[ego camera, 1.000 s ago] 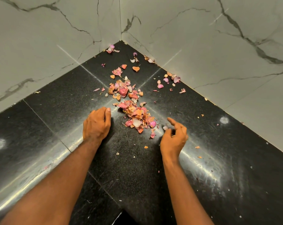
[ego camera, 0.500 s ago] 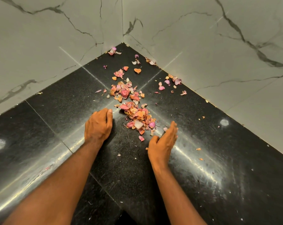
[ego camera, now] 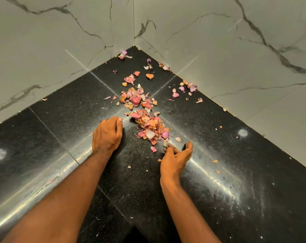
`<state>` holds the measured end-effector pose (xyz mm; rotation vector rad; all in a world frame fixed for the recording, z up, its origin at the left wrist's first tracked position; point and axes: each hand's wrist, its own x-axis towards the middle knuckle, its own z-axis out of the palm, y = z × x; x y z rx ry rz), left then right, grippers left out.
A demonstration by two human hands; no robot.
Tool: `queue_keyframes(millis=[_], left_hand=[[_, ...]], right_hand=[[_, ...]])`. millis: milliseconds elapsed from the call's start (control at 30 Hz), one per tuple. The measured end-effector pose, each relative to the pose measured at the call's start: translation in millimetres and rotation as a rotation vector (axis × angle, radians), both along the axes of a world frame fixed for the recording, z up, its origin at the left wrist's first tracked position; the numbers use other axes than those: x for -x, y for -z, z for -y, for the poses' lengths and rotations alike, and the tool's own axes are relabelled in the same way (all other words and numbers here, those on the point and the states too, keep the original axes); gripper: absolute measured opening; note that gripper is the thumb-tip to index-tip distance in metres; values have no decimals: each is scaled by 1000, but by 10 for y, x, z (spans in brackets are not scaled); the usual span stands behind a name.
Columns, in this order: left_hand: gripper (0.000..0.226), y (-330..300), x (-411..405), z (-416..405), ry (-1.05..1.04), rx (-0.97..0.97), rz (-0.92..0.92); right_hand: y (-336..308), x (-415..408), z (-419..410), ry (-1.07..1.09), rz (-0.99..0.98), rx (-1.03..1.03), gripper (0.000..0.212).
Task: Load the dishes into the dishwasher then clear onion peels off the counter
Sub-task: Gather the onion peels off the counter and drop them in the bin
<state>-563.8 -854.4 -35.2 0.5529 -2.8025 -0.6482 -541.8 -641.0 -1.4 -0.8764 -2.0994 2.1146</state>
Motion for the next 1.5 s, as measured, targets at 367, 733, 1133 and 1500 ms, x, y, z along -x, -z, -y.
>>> queue_keyframes(millis=[367, 733, 1133, 1500], left_hand=[[44, -3, 10, 1, -5, -3, -2], [44, 4, 4, -4, -11, -1, 0], [44, 3, -2, -14, -13, -8, -7], [43, 4, 0, -18, -12, -1, -14]], right_hand=[[-19, -24, 87, 37, 7, 235, 72], [5, 92, 21, 1, 5, 388, 70], [22, 252, -84, -9, 2, 385, 67], [202, 560, -236, -115, -142, 33, 49]])
